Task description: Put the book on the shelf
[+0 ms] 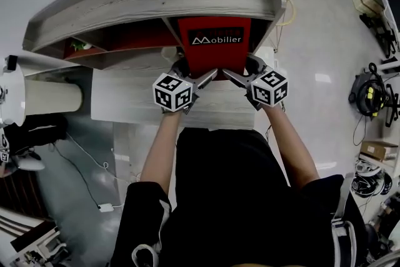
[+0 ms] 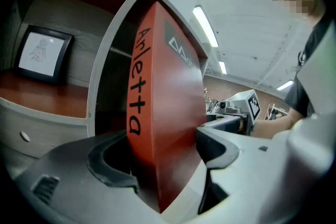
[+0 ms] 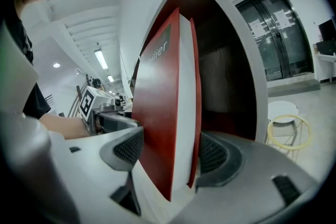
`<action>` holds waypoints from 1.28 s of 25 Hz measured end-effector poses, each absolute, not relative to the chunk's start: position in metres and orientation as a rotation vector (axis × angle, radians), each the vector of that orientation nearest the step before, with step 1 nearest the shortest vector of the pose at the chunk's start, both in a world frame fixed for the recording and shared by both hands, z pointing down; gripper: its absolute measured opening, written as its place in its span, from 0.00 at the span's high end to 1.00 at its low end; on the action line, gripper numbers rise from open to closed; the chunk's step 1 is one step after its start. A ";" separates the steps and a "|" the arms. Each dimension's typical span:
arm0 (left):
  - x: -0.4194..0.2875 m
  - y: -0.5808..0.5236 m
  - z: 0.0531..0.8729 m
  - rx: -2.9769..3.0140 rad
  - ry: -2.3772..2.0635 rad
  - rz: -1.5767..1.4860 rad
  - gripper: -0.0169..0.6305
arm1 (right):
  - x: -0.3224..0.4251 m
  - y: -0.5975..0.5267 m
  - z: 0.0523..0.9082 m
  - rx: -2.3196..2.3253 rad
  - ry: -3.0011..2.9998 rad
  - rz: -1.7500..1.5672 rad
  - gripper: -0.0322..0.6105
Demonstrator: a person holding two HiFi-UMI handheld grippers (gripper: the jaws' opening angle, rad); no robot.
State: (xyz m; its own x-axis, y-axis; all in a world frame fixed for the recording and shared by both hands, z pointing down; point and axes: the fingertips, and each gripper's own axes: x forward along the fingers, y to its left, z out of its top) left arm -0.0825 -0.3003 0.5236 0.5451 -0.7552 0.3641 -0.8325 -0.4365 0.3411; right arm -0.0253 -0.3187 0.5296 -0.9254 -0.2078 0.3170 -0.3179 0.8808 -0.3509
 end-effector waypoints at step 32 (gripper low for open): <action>-0.107 -0.347 0.536 2.202 -1.470 0.282 0.45 | -0.038 -0.371 0.543 0.657 -2.742 0.516 0.48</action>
State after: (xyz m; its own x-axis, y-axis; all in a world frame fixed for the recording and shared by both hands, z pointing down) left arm -0.1071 -0.3467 0.5364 0.4034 -0.8129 0.4201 -0.9107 -0.3120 0.2707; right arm -0.0383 -0.3712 0.5427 -0.8595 -0.3811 0.3406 -0.4788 0.8334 -0.2759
